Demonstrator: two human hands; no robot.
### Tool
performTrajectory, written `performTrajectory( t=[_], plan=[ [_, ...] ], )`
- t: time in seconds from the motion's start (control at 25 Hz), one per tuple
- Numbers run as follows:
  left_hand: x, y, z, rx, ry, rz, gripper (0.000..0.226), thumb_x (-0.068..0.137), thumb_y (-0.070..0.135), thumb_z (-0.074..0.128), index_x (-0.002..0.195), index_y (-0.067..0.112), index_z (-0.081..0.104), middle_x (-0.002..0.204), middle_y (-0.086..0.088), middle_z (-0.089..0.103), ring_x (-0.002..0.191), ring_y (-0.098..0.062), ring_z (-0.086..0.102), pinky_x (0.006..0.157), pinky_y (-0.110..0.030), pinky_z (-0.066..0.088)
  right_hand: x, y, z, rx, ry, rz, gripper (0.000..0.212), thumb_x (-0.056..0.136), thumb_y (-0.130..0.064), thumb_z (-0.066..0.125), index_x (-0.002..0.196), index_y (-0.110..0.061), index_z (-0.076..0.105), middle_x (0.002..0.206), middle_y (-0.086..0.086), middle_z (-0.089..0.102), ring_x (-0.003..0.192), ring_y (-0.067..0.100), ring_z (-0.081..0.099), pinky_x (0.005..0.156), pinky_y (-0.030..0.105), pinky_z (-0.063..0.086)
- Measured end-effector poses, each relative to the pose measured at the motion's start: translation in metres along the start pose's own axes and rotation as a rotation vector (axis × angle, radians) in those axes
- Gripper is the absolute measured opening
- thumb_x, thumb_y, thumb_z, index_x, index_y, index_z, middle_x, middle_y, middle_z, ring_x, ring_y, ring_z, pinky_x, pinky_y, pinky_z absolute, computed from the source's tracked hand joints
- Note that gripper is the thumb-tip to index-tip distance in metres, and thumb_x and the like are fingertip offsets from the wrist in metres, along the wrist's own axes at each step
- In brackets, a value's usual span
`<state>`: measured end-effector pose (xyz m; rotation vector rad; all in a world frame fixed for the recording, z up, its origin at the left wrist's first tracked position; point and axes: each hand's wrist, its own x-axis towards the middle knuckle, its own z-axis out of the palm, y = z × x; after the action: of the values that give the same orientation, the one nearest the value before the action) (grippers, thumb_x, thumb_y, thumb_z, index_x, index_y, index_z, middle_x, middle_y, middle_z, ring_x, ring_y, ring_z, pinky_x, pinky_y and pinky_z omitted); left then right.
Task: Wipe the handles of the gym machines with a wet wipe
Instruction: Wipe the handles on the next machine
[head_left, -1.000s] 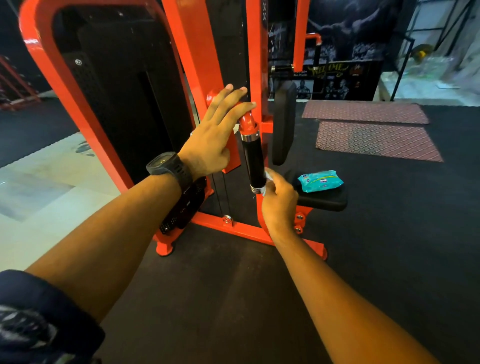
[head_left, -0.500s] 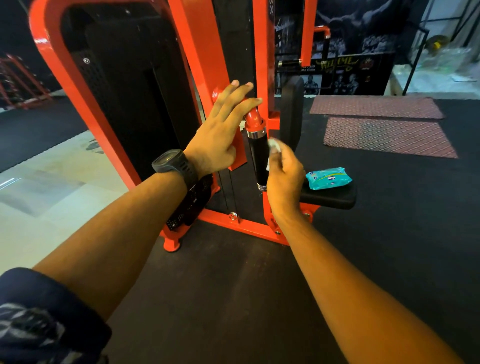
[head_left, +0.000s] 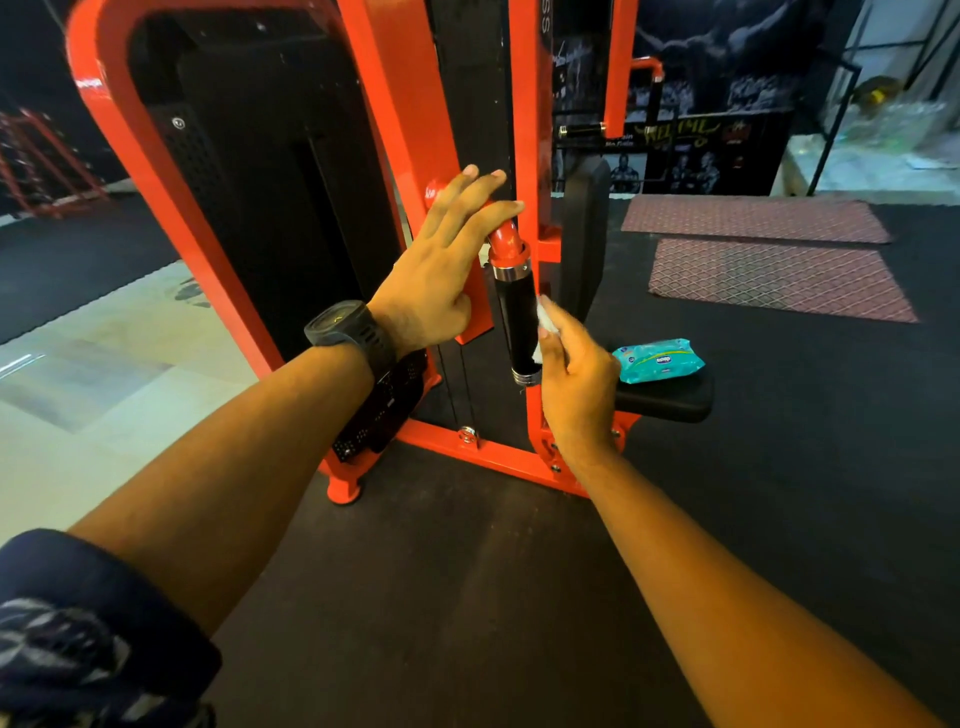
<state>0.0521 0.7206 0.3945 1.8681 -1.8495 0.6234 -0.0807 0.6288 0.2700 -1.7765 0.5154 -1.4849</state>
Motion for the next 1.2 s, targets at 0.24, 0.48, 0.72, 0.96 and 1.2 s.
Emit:
performTrajectory(
  t=[0.24, 0.48, 0.72, 0.96, 1.2],
  plan=[
    [0.0, 0.0, 0.0, 0.014, -0.001, -0.004, 0.095, 0.059, -0.02, 0.05, 0.149, 0.007, 0.037, 0.162, -0.015, 0.022, 0.153, -0.038, 0.006, 0.121, -0.02, -0.008, -0.023, 0.009, 0.005, 0.008, 0.064, -0.057, 0.026, 0.093, -0.002, 0.065, 0.119, -0.001, 0.067, 0.122, 0.012, 0.069, 0.114, 0.014, 0.065, 0.09, 0.027, 0.057],
    [0.0, 0.002, -0.002, 0.022, 0.021, -0.004, 0.094, 0.06, -0.019, 0.05, 0.149, 0.007, 0.038, 0.161, -0.015, 0.023, 0.152, -0.038, 0.007, 0.119, -0.016, -0.008, -0.011, 0.011, 0.008, -0.028, 0.023, 0.118, 0.034, 0.098, -0.009, 0.057, 0.131, -0.012, 0.064, 0.123, 0.006, 0.069, 0.112, 0.009, 0.062, 0.09, 0.02, 0.054],
    [-0.001, -0.001, -0.001, 0.031, 0.016, 0.017, 0.085, 0.069, -0.016, 0.056, 0.149, 0.006, 0.038, 0.161, -0.017, 0.024, 0.152, -0.039, 0.009, 0.12, -0.018, -0.007, -0.028, -0.002, 0.009, -0.053, 0.017, -0.434, 0.032, 0.1, -0.003, 0.054, 0.132, 0.003, 0.056, 0.138, 0.012, 0.056, 0.132, 0.02, 0.052, 0.107, 0.033, 0.048],
    [0.001, -0.003, 0.0, 0.026, 0.019, 0.044, 0.081, 0.073, -0.013, 0.061, 0.149, 0.005, 0.038, 0.16, -0.017, 0.026, 0.151, -0.037, 0.01, 0.12, -0.018, -0.007, 0.014, 0.011, -0.012, -0.574, -0.266, -1.041, 0.032, 0.097, 0.004, 0.056, 0.129, 0.003, 0.062, 0.136, 0.017, 0.059, 0.135, 0.03, 0.05, 0.117, 0.039, 0.034],
    [0.002, -0.009, -0.002, 0.054, 0.017, 0.078, 0.087, 0.071, -0.021, 0.058, 0.151, 0.006, 0.036, 0.16, -0.017, 0.026, 0.151, -0.037, 0.011, 0.121, -0.018, -0.006, 0.039, 0.002, -0.027, -0.716, -0.363, -1.258, 0.027, 0.098, 0.0, 0.055, 0.123, 0.002, 0.066, 0.133, 0.02, 0.061, 0.131, 0.033, 0.053, 0.115, 0.043, 0.033]
  ],
)
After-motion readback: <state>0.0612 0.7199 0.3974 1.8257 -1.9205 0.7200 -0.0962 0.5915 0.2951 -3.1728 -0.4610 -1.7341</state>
